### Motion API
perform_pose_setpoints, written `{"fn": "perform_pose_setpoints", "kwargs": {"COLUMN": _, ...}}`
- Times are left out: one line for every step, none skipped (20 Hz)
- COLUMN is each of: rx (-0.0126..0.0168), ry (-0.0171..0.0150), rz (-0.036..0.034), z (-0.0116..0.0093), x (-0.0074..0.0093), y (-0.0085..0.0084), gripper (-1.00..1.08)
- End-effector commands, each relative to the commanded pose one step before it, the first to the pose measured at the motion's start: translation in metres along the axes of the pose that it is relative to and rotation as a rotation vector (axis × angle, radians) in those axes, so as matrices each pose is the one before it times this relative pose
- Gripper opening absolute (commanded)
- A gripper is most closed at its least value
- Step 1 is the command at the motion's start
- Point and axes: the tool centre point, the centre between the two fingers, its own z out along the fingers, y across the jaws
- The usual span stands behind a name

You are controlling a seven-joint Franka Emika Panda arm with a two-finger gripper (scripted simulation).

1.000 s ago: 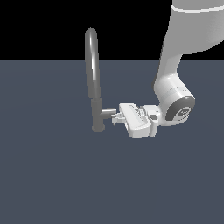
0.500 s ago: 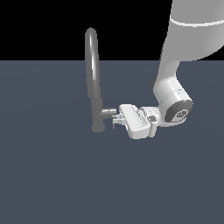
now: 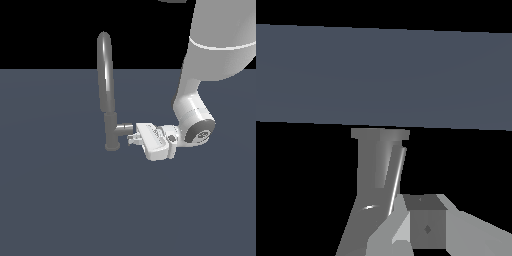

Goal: Turn on the faucet by rotating a designated handle.

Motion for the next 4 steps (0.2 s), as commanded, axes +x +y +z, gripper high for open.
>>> {"fn": "perform_pose_setpoints", "kwargs": {"rx": 0.01585, "ry": 0.01363, "rz": 0.02624, "z": 0.00307, "x": 0.02571, "y": -0.00222, "gripper": -1.0}}
{"fn": "perform_pose_setpoints", "kwargs": {"rx": 0.00056, "ry": 0.00052, "rz": 0.00337, "z": 0.00024, "x": 0.0033, "y": -0.00101, "gripper": -1.0}}
{"fn": "perform_pose_setpoints", "kwargs": {"rx": 0.00054, "ry": 0.00052, "rz": 0.0033, "z": 0.00024, "x": 0.00325, "y": -0.00101, "gripper": -1.0}}
{"fn": "perform_pose_setpoints", "kwargs": {"rx": 0.0, "ry": 0.0, "rz": 0.0, "z": 0.0, "x": 0.0, "y": 0.0, "gripper": -1.0}}
